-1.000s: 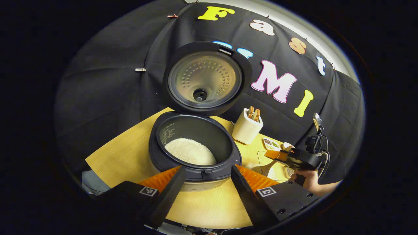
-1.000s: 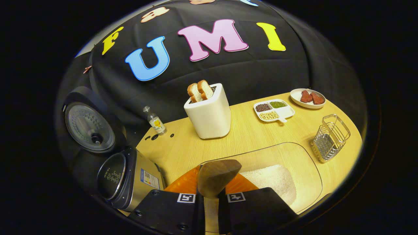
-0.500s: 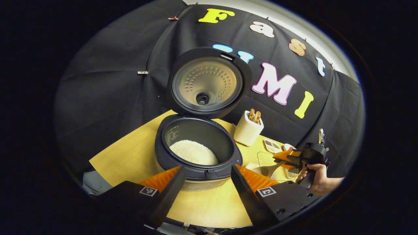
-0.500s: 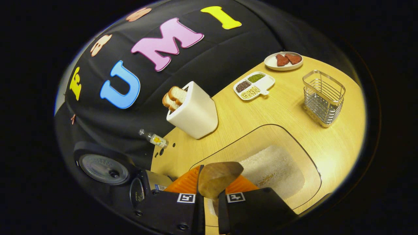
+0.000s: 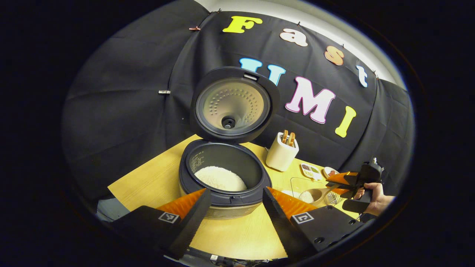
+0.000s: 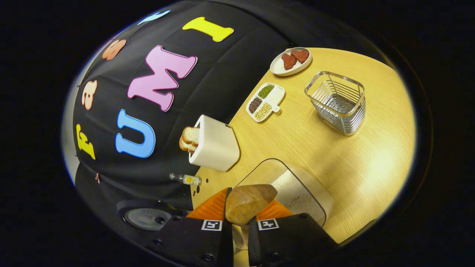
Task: Close the left gripper, press the button to open the rice cooker; take a wooden spoon from the chopstick holder with the right hand, scoop a spoonful of rice and pour it into the rice cooker, then put the wooden spoon back into the chopstick holder.
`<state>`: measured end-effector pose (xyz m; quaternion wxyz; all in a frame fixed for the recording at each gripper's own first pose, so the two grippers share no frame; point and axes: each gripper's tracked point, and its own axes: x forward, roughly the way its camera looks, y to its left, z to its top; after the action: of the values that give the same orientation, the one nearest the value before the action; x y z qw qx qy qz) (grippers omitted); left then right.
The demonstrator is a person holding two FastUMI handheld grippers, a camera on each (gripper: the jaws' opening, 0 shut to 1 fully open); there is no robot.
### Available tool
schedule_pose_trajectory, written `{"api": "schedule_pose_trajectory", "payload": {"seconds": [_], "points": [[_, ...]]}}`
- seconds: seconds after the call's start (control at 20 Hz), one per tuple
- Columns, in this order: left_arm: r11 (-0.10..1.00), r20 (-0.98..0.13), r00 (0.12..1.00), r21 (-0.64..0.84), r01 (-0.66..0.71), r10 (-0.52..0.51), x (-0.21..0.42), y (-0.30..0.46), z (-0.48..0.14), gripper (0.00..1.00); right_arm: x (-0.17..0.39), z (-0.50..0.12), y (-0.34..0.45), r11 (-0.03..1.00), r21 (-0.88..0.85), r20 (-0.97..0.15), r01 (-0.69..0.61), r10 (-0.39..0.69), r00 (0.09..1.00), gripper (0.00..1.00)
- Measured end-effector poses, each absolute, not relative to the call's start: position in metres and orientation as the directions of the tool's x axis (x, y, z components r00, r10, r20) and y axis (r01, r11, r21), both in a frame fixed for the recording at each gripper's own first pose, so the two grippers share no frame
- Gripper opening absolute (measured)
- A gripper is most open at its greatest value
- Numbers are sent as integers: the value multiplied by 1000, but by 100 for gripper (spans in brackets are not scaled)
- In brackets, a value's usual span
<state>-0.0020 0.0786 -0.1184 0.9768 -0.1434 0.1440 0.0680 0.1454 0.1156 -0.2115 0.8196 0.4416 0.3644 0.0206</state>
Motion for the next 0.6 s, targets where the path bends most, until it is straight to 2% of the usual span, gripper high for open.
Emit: {"api": "schedule_pose_trajectory", "payload": {"seconds": [0.05,0.35,0.6], "points": [[950,-297,950,-259,-175,94,-4,77,-117,95,147,-204,112,582,756,-570,299,362,737,20],[954,-267,957,-243,-176,108,-9,76,-104,95,159,-164,108,451,829,-518,330,396,758,20],[951,-233,964,-246,-187,129,-11,85,-90,95,164,-134,151,408,868,-464,282,470,751,20]]}}
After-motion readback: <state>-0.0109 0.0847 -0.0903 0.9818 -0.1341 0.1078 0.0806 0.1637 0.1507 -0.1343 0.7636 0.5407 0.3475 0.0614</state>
